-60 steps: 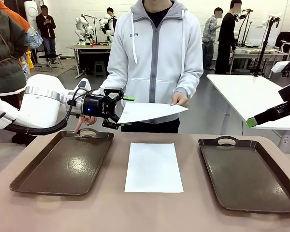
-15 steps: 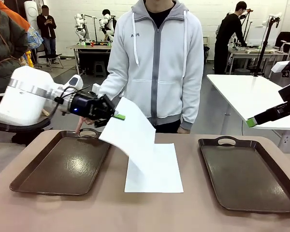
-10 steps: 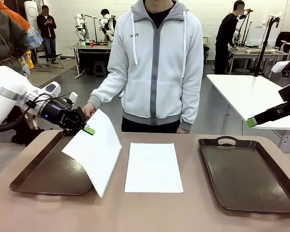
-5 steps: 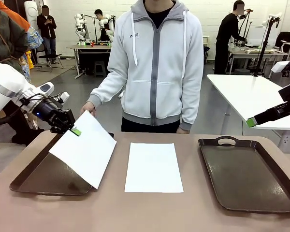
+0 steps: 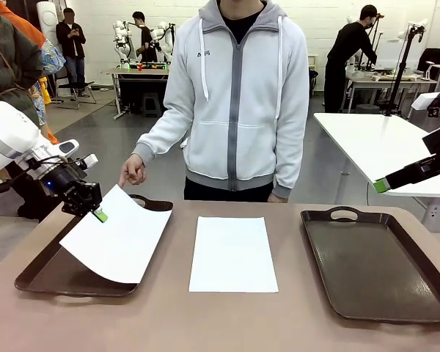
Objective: Sort the A4 documents.
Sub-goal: Place the A4 Paper in the designated Handle tray.
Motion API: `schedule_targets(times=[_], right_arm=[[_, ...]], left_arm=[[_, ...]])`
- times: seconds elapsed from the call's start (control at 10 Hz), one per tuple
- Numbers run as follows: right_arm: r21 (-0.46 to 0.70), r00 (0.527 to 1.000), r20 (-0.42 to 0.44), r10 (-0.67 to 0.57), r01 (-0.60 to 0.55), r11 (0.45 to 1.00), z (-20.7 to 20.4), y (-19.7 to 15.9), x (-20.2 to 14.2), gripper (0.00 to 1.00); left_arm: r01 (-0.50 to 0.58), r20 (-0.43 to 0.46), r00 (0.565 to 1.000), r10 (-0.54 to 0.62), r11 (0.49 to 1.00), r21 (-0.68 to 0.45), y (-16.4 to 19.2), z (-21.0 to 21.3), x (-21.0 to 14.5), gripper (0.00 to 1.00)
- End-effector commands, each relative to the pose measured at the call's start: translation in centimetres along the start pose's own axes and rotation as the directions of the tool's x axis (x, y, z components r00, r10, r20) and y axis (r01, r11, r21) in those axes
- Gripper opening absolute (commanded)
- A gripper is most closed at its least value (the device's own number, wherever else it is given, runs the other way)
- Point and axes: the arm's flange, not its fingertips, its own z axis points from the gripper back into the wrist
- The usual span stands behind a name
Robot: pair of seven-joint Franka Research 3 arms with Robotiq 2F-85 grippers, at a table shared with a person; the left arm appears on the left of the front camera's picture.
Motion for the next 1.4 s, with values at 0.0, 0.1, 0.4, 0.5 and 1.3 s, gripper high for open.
schedule_targets(times=[0.0,0.1,0.4,0.5,1.3], right_arm=[[0.006,1.0,0.0,0.0,0.0,1.0,-0.1,0.0,0.0,1.0],[0.006,1.0,0.0,0.0,0.0,1.0,-0.1,0.0,0.0,1.0],[0.006,1.0,0.0,0.0,0.0,1.0,-0.1,0.0,0.0,1.0],[0.006,1.0,0.0,0.0,0.0,1.0,-0.1,0.0,0.0,1.0],[0.006,1.0,0.0,0.0,0.0,1.0,-0.1,0.0,0.0,1.0]], left_arm=[[-0.035,0.007,0.999,0.034,0.997,0.071,0.4,-0.6,1.1,0.01],[-0.047,0.042,0.998,0.043,0.992,0.114,0.9,-0.9,1.2,0.01],[-0.093,0.088,0.993,0.076,0.975,0.202,2.6,-1.1,1.2,0.01],[-0.1,0.092,0.992,0.082,0.972,0.211,2.9,-1.1,1.0,0.01],[-0.097,0.019,0.995,0.095,0.966,0.239,3.3,-0.9,1.0,0.13]])
